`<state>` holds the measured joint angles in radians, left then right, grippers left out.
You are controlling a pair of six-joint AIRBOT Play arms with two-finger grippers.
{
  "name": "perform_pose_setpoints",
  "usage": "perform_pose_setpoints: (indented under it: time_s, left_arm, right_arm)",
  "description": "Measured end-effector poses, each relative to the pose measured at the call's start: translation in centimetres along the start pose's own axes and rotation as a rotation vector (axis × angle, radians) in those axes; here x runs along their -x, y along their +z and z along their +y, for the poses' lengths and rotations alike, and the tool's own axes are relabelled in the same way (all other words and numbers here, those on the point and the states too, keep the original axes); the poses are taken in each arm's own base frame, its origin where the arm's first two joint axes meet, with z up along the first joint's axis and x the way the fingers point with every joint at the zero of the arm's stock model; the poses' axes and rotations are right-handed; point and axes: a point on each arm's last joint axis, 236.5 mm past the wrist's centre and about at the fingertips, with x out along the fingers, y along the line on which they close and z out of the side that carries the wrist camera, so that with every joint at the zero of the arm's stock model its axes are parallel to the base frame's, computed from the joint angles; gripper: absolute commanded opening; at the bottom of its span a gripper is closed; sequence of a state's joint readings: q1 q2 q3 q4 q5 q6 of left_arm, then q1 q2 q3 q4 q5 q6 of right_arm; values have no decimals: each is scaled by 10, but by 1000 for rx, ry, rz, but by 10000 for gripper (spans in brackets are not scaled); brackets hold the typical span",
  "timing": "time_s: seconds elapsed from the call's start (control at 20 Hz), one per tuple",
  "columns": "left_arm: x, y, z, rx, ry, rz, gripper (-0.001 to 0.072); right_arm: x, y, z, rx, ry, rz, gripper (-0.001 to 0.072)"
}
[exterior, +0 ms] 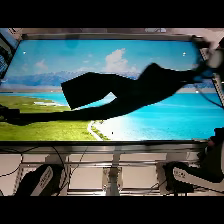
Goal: Fold the clothes and pants, and hang the long-sleeved shirts on hangers.
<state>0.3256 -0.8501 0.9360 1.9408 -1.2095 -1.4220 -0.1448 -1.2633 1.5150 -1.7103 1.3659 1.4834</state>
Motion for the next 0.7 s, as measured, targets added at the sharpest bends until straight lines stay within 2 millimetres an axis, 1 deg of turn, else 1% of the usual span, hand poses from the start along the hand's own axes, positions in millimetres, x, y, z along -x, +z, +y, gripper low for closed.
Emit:
perform_pose_setpoints:
  time_s: [0.05, 0.1, 0.2, 0.25, 0.35, 0.45, 0.55, 0.7]
  left_arm:
    - [-4, -1, -3, -11, -12, 13, 30]
    - [-8, -2, -7, -20, -22, 29, 29]
    - [-15, -5, -13, -44, -45, 61, 29]
    - [-18, -6, -17, -53, -56, 73, 29]
    - [-22, -9, -21, -82, -72, 94, 29]
    - [-21, -6, -22, -101, -82, 91, 29]
    - [-14, 4, -18, -105, -82, 69, 29]
    - [-1, 21, -18, -91, -106, 17, 29]
  right_arm:
    - [4, -9, -23, -64, -8, 7, 27]
    - [5, -18, -40, -119, -8, 16, 27]
    - [5, -39, -65, -218, 9, 39, 26]
    - [3, -48, -72, -251, 22, 55, 27]
    - [2, -58, -77, -288, 66, 64, 26]
    - [4, -64, -81, -295, 91, 67, 26]
    - [7, -66, -85, -297, 101, 63, 26]
    - [9, -72, -96, -317, 96, 66, 26]
